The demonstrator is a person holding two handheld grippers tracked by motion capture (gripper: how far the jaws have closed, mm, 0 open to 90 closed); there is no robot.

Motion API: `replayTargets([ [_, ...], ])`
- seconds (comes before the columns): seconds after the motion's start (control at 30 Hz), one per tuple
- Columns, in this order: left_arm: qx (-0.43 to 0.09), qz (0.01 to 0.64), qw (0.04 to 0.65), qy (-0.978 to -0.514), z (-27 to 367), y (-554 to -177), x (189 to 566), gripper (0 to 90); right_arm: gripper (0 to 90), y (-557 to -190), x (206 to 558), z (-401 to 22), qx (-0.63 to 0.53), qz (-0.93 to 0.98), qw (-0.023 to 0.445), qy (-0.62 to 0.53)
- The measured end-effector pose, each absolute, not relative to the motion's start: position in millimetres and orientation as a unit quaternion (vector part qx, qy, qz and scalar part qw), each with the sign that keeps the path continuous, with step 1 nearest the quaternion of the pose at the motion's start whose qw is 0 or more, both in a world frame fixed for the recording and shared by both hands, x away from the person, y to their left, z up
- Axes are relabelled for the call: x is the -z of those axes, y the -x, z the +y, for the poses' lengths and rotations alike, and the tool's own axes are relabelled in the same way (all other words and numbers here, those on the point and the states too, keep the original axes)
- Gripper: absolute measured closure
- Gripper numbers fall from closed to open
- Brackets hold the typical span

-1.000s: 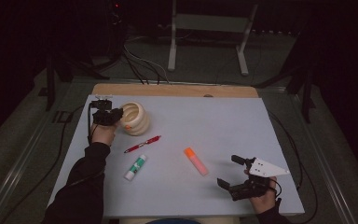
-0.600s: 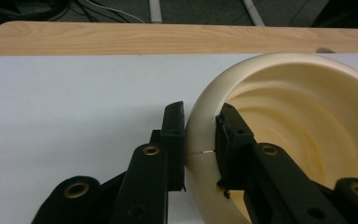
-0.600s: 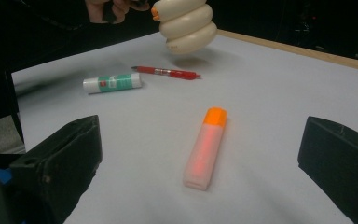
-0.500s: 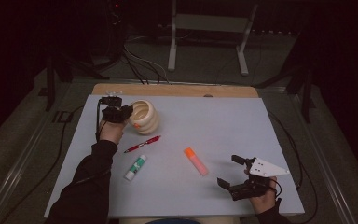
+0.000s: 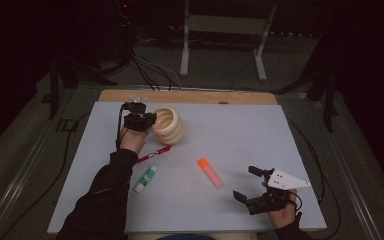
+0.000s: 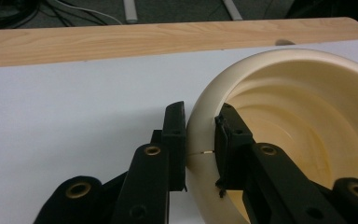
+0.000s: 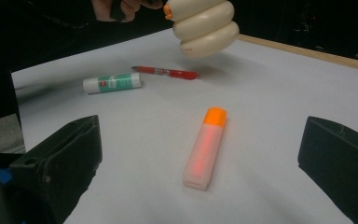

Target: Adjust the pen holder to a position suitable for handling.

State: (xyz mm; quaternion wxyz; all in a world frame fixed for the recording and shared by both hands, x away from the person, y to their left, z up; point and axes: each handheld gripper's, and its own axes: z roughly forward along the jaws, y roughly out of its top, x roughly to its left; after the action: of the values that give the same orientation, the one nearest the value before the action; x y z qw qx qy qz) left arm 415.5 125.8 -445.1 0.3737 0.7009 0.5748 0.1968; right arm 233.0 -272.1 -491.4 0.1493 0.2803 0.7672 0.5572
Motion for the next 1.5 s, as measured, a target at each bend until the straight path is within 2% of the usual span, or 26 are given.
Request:
replayTargets([
  [0.63,-0.179,0.541,0.354,-0.741,69,-414,455,77.2,0.0,-233,491,-273,-0.558,0.767,0.151,-0.279],
  [1.17,-0.164,0.528,0.332,-0.764,39,-413,465,76.2,0.0,-233,491,-273,-0.559,0.766,0.151,-0.278],
  [1.43,-0.152,0.521,0.351,-0.763,32,-414,463,71.9,0.0,-233,491,-274,-0.558,0.767,0.151,-0.278],
  [1.5,-0.153,0.519,0.358,-0.761,31,-413,461,64.5,0.0,-233,491,-274,-0.559,0.766,0.151,-0.278],
])
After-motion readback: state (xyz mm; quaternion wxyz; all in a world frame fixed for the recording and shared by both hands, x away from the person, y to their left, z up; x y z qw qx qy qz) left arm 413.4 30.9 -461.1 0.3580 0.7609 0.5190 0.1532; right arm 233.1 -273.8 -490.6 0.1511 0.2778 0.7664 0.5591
